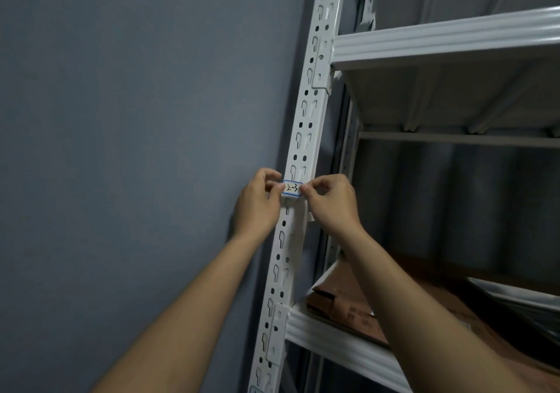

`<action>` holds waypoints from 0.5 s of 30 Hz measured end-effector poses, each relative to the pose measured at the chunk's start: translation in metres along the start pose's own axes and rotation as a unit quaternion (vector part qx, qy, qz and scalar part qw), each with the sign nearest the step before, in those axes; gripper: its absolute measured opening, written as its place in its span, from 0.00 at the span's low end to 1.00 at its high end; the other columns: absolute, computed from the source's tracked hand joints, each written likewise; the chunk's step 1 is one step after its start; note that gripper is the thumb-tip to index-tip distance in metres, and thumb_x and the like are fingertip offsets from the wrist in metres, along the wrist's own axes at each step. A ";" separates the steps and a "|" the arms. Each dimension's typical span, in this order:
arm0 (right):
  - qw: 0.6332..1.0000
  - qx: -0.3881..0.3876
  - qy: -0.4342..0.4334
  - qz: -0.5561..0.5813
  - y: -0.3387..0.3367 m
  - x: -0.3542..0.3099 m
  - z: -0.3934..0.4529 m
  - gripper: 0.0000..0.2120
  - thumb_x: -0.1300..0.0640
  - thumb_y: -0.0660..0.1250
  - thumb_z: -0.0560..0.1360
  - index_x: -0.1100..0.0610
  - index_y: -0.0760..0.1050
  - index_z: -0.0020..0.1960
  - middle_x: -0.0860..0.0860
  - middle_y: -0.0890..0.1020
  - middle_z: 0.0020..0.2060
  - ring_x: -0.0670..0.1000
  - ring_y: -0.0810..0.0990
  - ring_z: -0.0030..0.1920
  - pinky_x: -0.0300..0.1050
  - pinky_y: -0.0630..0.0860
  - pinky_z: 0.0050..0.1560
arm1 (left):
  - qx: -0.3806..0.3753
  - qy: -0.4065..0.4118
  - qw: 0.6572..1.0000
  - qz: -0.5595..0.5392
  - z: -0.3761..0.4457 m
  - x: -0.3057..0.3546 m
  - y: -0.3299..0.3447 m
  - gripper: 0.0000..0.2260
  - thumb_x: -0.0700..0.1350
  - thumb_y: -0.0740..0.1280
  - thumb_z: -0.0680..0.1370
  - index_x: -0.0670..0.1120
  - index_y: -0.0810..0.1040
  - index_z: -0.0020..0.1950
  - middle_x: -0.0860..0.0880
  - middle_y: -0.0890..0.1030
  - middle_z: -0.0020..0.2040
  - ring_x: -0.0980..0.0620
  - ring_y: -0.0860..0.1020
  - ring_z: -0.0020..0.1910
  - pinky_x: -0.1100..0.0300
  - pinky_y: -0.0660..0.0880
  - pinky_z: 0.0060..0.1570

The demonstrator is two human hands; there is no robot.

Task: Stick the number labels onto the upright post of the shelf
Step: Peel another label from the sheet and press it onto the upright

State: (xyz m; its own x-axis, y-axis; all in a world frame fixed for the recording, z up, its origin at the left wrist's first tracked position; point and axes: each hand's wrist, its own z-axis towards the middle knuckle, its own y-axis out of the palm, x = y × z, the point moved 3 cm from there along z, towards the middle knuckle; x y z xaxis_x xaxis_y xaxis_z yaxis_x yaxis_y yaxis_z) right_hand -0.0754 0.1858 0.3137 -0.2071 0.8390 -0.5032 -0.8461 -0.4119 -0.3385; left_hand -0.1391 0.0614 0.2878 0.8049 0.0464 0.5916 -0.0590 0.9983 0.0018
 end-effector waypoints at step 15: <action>0.996 0.061 -0.046 0.042 0.004 0.005 -0.005 0.03 0.56 0.72 0.73 0.56 0.81 0.41 0.51 0.78 0.45 0.46 0.77 0.46 0.46 0.76 0.53 | 0.028 -0.010 0.997 -0.067 0.002 -0.014 0.013 0.10 0.43 0.68 0.76 0.54 0.69 0.41 0.58 0.77 0.38 0.62 0.76 0.39 0.67 0.72 0.39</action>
State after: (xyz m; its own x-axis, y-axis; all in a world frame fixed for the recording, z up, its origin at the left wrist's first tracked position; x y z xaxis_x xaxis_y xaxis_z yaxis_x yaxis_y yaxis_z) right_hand -0.0769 0.1867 0.3059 -0.3189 0.8352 -0.4481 -0.8761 -0.4401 -0.1969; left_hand -0.1522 0.0741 0.2807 0.7958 -0.0878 0.5992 0.0139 0.9918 0.1268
